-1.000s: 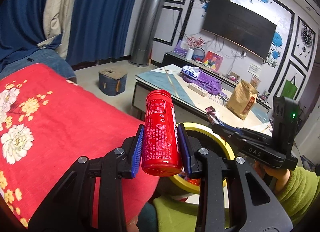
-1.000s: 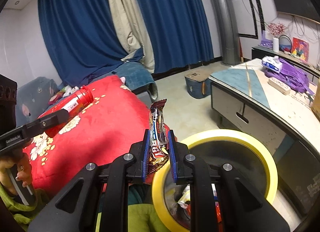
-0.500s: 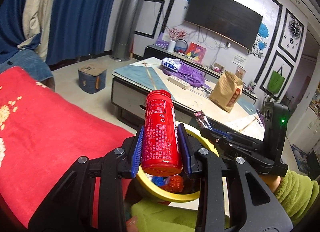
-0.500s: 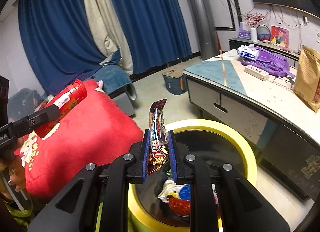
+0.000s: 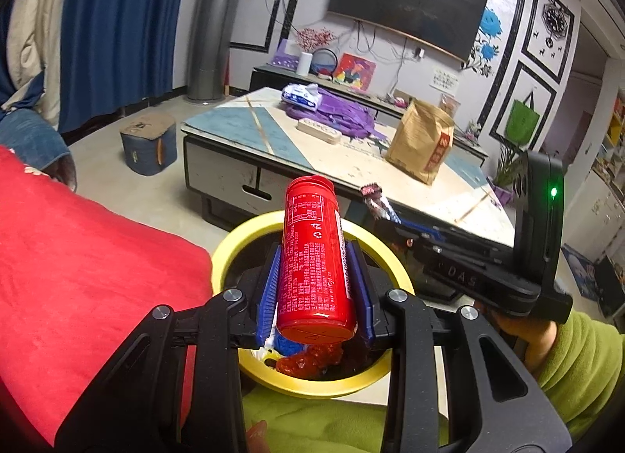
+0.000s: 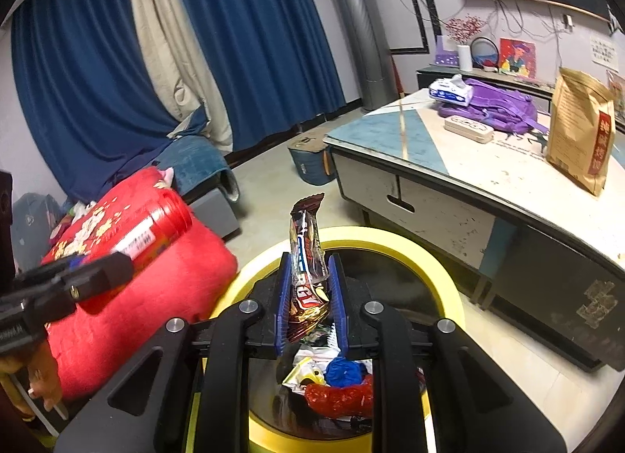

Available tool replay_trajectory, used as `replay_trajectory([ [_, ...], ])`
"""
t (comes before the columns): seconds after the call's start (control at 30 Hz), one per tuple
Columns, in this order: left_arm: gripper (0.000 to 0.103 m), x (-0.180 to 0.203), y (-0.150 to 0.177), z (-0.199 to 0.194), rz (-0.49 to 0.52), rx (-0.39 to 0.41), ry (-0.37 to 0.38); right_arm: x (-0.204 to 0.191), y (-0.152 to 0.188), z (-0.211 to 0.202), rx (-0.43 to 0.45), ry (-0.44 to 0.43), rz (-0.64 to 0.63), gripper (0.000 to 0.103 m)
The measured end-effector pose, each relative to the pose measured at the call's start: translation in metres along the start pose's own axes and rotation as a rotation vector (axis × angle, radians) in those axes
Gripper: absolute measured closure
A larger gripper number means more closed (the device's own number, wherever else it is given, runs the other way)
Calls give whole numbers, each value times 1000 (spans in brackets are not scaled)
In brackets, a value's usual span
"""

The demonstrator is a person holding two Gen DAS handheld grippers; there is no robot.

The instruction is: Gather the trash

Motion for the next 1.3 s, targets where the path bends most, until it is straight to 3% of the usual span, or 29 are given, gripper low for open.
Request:
replay_trajectory([
  [0.43, 77, 12, 21, 27, 8, -72, 38, 14, 2, 11, -37, 18, 49, 79],
  [0.67, 76, 13, 23, 35, 8, -90, 34, 21, -2, 9, -18, 31, 89, 61],
  [0.73, 69, 14, 22, 38, 12, -93, 32, 24, -2, 7, -10, 36, 100, 56],
  [0.8, 53, 12, 22, 40, 7, -97, 22, 27, -4, 4, 4, 54, 108, 51],
  [0.83, 51, 11, 22, 40, 1, -97, 19, 29, -5, 3, 10, 60, 109, 50],
  [0.93, 40, 7, 23, 36, -4, -102, -5, 33, -8, -4, 43, 96, 111, 37],
  [1.0, 25, 3, 23, 30, -7, -94, -26, 35, -8, -9, 63, 122, 100, 30],
  [1.1, 12, -7, 24, 18, -21, -89, -57, 36, -5, -14, 68, 136, 97, 21],
  [1.23, 11, -23, 27, 1, -50, -89, -107, 22, 1, -24, 73, 130, 76, 8],
  [1.3, 11, -31, 31, -8, -70, -88, -135, 8, 4, -29, 89, 119, 54, 6],
])
Point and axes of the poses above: each gripper's, at about its wrist camera, not at the fingertips, and z roughly the way its jaws point, x to its right, y to its underside, the point moved 5 cm from there along z, roughly the way its jaws point, and after that the axes turned 15 degrees about z, right-handed, at the moved point
